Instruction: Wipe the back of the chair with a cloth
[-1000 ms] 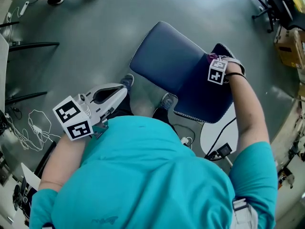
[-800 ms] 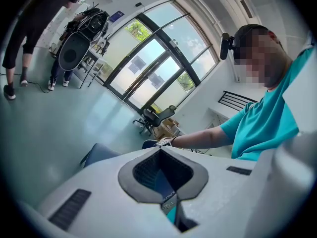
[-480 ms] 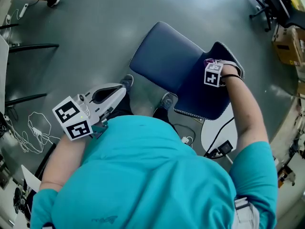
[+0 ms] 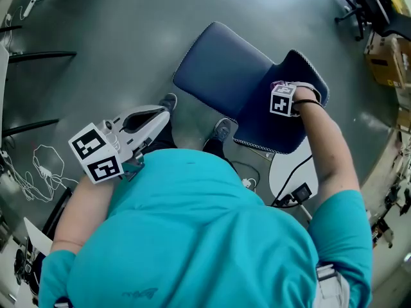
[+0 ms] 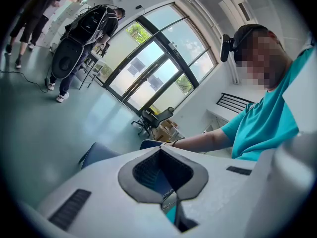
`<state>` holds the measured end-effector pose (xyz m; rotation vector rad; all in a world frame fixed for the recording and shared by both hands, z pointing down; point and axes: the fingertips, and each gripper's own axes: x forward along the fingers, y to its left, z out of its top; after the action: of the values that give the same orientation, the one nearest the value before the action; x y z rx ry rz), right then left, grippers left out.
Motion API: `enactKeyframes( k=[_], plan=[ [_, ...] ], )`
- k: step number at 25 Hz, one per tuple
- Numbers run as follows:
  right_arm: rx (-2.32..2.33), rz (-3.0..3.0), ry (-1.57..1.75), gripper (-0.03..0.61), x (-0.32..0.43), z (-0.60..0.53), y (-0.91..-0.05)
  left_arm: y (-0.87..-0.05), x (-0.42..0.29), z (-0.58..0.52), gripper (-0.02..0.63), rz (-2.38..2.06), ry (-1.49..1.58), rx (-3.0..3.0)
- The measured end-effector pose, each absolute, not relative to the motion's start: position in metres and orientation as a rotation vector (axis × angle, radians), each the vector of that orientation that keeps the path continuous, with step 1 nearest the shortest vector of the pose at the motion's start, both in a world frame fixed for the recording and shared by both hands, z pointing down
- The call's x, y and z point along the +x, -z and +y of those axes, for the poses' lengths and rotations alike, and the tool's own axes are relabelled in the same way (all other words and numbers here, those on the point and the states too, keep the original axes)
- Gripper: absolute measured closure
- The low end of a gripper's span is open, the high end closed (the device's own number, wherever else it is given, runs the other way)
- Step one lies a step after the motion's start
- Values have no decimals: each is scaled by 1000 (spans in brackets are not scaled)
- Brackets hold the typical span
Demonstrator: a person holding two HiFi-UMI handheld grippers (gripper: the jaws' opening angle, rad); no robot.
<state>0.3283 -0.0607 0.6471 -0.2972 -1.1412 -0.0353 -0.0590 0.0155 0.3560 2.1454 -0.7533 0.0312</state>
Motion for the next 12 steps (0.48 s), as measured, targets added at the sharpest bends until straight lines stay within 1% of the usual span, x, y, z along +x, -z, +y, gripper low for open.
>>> enactKeyframes(
  k=[12],
  plan=[
    [-388,-1132,-77,518,308,-6,-651,-359,-66,19,620,-755,-3,2135]
  ],
)
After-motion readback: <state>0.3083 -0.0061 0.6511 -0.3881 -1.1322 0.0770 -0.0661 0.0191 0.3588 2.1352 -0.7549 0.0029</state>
